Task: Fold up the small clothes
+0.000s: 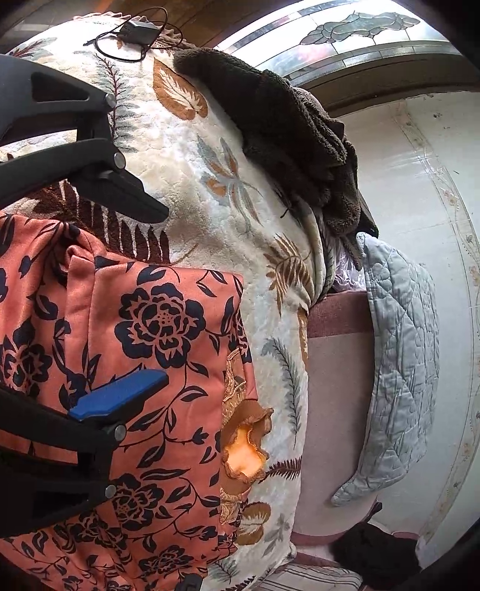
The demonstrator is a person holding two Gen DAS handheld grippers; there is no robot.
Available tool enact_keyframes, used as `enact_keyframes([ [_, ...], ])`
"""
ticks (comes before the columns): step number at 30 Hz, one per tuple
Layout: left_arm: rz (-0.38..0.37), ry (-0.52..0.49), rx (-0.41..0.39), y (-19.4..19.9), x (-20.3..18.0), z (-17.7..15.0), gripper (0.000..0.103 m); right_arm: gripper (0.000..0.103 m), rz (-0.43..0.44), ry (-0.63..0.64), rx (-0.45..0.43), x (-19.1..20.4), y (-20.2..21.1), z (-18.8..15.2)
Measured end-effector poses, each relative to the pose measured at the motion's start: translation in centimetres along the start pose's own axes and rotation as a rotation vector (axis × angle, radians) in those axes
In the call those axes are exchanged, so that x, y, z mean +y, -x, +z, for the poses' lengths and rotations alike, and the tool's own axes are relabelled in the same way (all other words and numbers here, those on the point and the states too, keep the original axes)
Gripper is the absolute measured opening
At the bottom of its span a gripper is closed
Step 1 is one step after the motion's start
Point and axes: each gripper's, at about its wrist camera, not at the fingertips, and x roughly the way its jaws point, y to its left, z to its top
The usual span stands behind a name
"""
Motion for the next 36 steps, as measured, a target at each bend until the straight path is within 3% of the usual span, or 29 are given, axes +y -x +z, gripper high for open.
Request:
enact_keyframes([
  [3, -0.003, -0.013, 0.081, -2.4, -0.4, -0.4, 0.093, 0.06, -0.054, -0.003, 0.099, -1.5, -2.6, -0.4],
  [6, 0.004, -0.047, 0.253, -6.1, -1.3, -2.0, 0.094, 0.059, -0.026, 0.023, 0.085, -1.6, -2.1, -0.4],
  [8, 0.001, -0.006, 0.214, -5.4, -1.1, -1.9, 0.094, 0.059, 0.019, -0.007, 0.052, -1.8, -0.5, -0.3],
  [10, -0.032, -0.02, 0.198, -4.5, -1.3, -1.3, 0.094, 0.059, 0.044, -0.009, -0.009, -1.6, 1.3, -0.1],
  [12, -0.019, -0.018, 0.14, -3.3, -1.4, -1.1, 0.094, 0.059, 0.05, -0.006, -0.04, -1.6, 2.1, -0.1],
  [13, -0.022, -0.02, 0.124, -3.0, -1.5, -1.0, 0.094, 0.06, 0.041, -0.015, -0.018, -1.7, 1.4, -0.2],
  [15, -0.034, -0.031, 0.106, -2.5, -1.8, -1.1, 0.094, 0.059, 0.042, -0.057, 0.158, -2.7, -1.6, -1.1],
  [16, -0.016, -0.046, 0.091, -2.2, -1.9, -1.2, 0.094, 0.055, 0.038, -0.05, 0.162, -2.7, -1.8, -1.6],
  [18, 0.013, -0.088, 0.041, -0.6, -2.3, -1.3, 0.094, 0.055, 0.01, -0.009, 0.096, -1.7, 0.9, -1.5],
  [20, 0.022, -0.128, -0.027, 2.1, -2.4, -1.8, 0.094, 0.056, 0.089, -0.027, -0.006, -1.4, 4.7, -1.9],
  [23, -0.005, -0.122, -0.105, 6.6, -1.9, -2.6, 0.094, 0.057, 0.119, -0.032, -0.114, -1.7, 9.9, -4.2],
  [29, -0.099, -0.041, -0.105, 13.5, 0.7, -7.3, 0.098, 0.058, 0.067, 0.064, -0.155, -2.7, 15.8, -9.7],
  [36, -0.061, -0.009, 0.001, 16.8, 3.3, -12.5, 0.098, 0.058, 0.104, 0.046, -0.184, -6.8, 20.8, -15.2],
])
